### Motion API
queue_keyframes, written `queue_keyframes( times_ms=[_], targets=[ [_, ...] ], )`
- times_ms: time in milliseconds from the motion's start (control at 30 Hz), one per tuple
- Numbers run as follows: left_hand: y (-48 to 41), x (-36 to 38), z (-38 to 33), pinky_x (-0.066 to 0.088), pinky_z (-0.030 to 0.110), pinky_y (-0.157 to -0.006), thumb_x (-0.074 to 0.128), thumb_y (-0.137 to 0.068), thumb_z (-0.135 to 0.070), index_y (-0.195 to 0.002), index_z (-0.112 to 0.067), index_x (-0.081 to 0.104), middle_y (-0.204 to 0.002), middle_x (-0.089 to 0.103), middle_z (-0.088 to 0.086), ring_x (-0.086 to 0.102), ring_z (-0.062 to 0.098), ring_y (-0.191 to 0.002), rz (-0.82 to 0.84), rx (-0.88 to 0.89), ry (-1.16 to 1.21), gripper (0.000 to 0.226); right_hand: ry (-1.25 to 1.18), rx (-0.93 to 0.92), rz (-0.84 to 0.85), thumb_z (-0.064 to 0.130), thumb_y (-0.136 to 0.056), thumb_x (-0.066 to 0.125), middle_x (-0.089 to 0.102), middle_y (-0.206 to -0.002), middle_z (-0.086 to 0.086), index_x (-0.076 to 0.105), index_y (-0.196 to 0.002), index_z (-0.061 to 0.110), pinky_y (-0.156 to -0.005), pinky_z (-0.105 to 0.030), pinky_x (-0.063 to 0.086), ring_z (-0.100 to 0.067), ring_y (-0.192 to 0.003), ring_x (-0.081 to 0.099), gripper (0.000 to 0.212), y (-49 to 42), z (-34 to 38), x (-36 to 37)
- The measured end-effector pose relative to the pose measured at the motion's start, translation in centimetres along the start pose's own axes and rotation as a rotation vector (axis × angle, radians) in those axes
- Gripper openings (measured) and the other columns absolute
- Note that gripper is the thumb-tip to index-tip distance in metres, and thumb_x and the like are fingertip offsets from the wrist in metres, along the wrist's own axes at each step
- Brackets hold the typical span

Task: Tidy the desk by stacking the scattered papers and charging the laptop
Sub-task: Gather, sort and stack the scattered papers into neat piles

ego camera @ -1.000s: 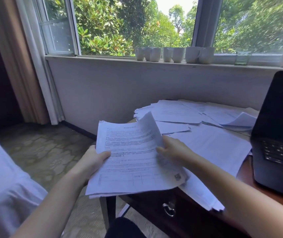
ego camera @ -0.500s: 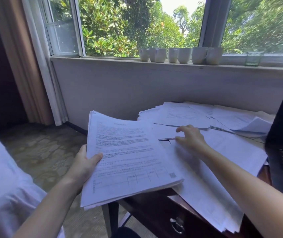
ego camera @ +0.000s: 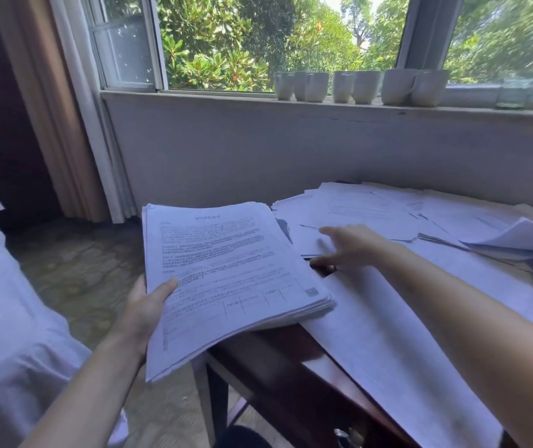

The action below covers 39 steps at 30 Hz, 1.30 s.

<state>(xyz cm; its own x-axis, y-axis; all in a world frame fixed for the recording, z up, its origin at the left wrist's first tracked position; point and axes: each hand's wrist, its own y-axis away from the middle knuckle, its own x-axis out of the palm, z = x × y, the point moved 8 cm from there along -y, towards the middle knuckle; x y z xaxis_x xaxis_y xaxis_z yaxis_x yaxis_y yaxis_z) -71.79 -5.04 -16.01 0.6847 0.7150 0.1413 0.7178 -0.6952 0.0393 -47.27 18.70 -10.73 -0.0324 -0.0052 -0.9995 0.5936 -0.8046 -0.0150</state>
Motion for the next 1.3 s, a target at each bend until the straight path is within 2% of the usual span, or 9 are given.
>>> queue_keyframes(
  times_ms=[167,333,500,667,733,867,967,1133,1300],
  targets=[
    [-0.6,-0.2,0.0,0.046,0.033,-0.062,0.051,-0.096,-0.006,-0.116,-0.010,0.051,-0.094,0.062,0.009,0.059,0.023,-0.076,-0.003,-0.050,0.061,0.020,0.212,-0.140,-0.138,0.039,-0.089,0.051,0.065,-0.100,-0.013,0.053,-0.107,0.014,-0.068,-0.033,0.037,-0.034,-0.093,0.058,0.032,-0.4,1.2,-0.7],
    [-0.6,-0.4,0.0,0.051,0.034,-0.061,0.051,-0.097,-0.007,-0.116,-0.009,0.053,-0.096,0.063,0.010,0.060,0.023,-0.077,-0.005,-0.082,0.079,0.019,0.194,-0.118,-0.132,0.021,-0.085,0.049,0.064,-0.095,-0.012,0.049,-0.087,0.019,-0.065,-0.030,0.033,-0.033,-0.093,0.058,0.003,-0.4,1.6,-0.5],
    [-0.4,-0.9,0.2,0.050,0.035,-0.071,0.052,-0.096,-0.007,-0.120,-0.008,0.054,-0.103,0.064,0.013,0.062,0.028,-0.083,-0.011,-0.095,0.073,0.024,0.242,-0.003,-0.282,0.019,-0.088,0.046,0.066,-0.103,-0.011,0.059,-0.096,0.016,-0.065,-0.028,0.032,-0.031,-0.095,0.060,0.015,-0.5,1.7,-0.7],
    [-0.1,-1.3,0.1,0.054,0.032,-0.055,0.053,-0.095,-0.007,-0.114,-0.010,0.052,-0.094,0.064,0.010,0.062,0.025,-0.078,-0.017,-0.105,0.049,0.019,0.176,0.128,-0.383,0.021,-0.092,0.042,0.066,-0.103,-0.012,0.060,-0.100,0.013,-0.066,-0.031,0.036,-0.034,-0.093,0.061,0.021,0.2,0.5,-1.8],
    [0.0,-1.2,-0.3,0.052,0.033,-0.057,0.052,-0.096,-0.006,-0.111,-0.009,0.052,-0.090,0.063,0.008,0.061,0.024,-0.076,-0.021,-0.100,0.041,0.016,0.077,0.168,-0.403,0.020,-0.096,0.035,0.064,-0.107,-0.017,0.058,-0.104,0.010,-0.067,-0.033,0.035,-0.037,-0.094,0.059,0.026,0.5,-0.2,-2.3],
    [0.2,-0.6,-0.6,0.049,0.035,-0.066,0.053,-0.095,-0.007,-0.099,-0.012,0.058,-0.092,0.065,0.007,0.063,0.026,-0.080,0.008,-0.089,-0.024,0.008,-0.142,0.201,-0.525,0.015,-0.096,0.036,0.062,-0.091,-0.021,0.048,-0.082,0.010,-0.061,-0.033,0.031,-0.034,-0.072,0.045,0.019,1.4,-1.6,-4.0],
    [0.4,0.3,-0.5,0.051,0.037,-0.069,0.054,-0.095,-0.007,-0.108,-0.009,0.058,-0.095,0.067,0.009,0.064,0.029,-0.083,0.047,-0.090,-0.036,0.014,-0.190,0.106,-0.689,0.020,-0.099,0.037,0.056,-0.071,-0.016,0.051,-0.082,0.008,-0.056,-0.034,0.030,-0.034,-0.063,0.041,0.024,3.1,-0.7,-6.3],
    [1.0,3.5,-1.1,0.051,0.022,-0.045,0.050,-0.095,0.001,-0.085,-0.011,0.058,-0.077,0.066,0.003,0.065,0.015,-0.061,0.131,-0.053,-0.099,0.018,-0.153,-0.239,-0.923,0.022,-0.092,0.041,0.061,-0.058,-0.012,0.068,-0.095,0.011,-0.046,-0.029,0.036,-0.038,-0.047,0.053,0.030,8.2,4.3,-9.5],
    [0.9,5.5,-1.5,0.047,0.019,-0.043,0.052,-0.093,-0.003,-0.076,-0.005,0.062,-0.062,0.068,0.003,0.064,0.014,-0.049,0.201,-0.064,-0.232,0.020,-0.042,-0.555,-0.818,0.024,-0.080,0.037,0.063,-0.054,-0.001,0.069,-0.087,0.015,-0.036,-0.023,0.037,-0.030,-0.041,0.055,0.034,12.2,10.0,-6.8]
  ],
)
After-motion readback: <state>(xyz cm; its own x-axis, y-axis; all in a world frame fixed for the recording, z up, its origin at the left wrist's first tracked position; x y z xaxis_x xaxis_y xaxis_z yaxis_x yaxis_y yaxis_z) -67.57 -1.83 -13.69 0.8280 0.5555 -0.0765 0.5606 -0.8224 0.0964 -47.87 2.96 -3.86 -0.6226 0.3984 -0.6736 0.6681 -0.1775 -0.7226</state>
